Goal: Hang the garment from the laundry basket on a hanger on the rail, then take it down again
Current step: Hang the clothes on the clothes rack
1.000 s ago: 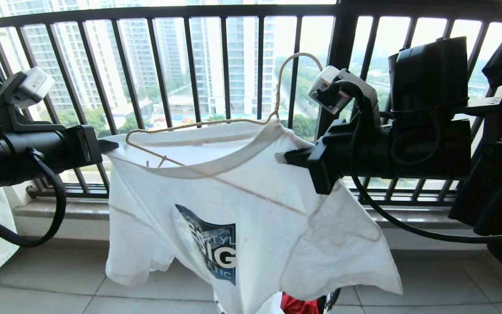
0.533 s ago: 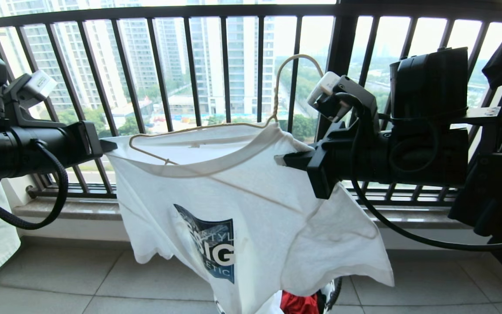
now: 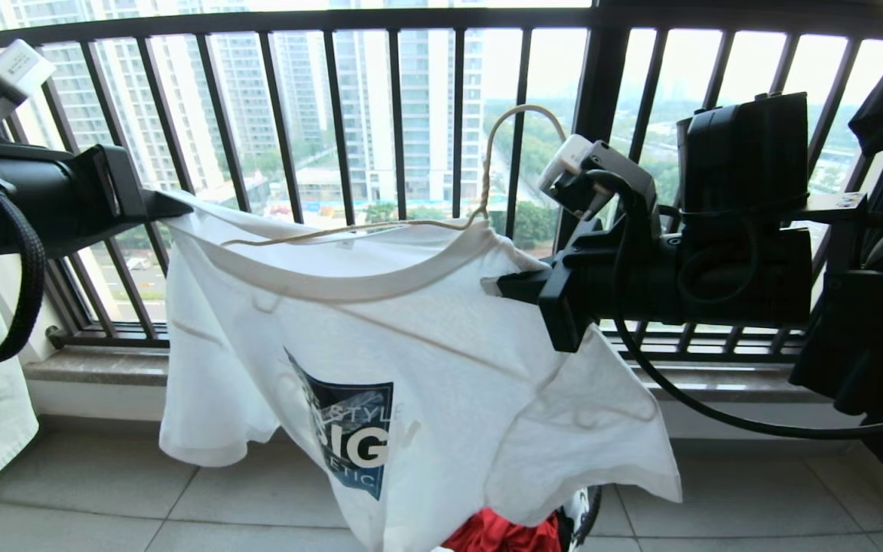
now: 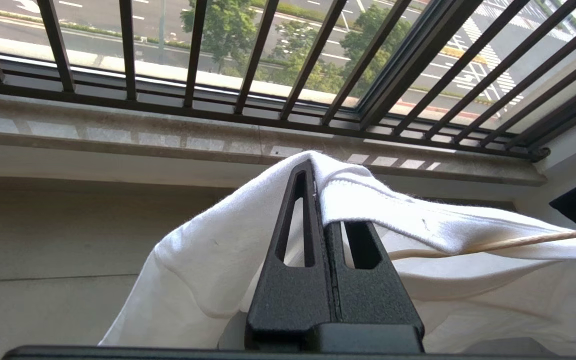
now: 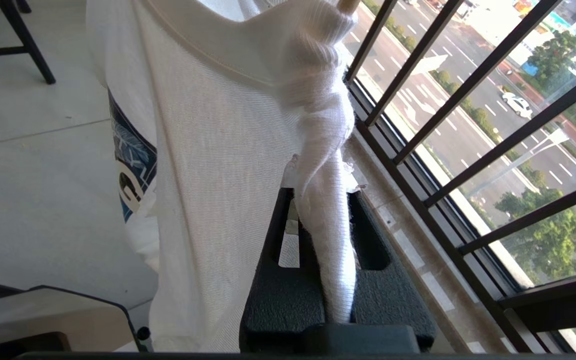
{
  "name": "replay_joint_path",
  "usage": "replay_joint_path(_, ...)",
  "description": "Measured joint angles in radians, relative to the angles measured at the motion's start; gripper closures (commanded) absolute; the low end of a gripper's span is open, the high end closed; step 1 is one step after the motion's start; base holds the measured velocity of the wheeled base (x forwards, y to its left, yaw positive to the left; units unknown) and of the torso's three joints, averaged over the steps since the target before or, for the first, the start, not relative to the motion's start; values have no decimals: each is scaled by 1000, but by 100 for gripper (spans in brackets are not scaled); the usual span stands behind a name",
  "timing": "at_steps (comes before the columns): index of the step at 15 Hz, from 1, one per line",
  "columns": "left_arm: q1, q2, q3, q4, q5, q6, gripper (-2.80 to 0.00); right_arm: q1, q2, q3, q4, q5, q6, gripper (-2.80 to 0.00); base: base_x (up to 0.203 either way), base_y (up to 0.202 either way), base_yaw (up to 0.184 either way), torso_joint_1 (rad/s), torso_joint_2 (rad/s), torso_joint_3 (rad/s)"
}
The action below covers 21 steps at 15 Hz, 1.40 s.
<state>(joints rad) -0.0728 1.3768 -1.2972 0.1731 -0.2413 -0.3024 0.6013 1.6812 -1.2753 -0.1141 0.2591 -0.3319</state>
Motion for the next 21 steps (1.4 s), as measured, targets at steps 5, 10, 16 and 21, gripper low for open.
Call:
replay_joint_path(5, -65, 54, -156, 125, 3, -1, 0, -4, 33, -9, -64, -8, 2, 0, 0, 0, 0, 0, 0, 0)
replay_joint_path(10, -108, 113, -311, 227, 10, 3, 0, -29, 42, -17, -86, -32, 2, 0, 0, 0, 0, 0, 0, 0)
replay_joint_path(16, -150, 171, -450, 273, 14, 10, 0, -32, 64, -31, -88, -24, 11, 0, 0, 0, 0, 0, 0, 0)
replay_joint_path(21, -205, 235, -557, 283, 15, 19, 0, -28, 150, -77, -199, -20, 84, 0, 0, 0, 0, 0, 0, 0)
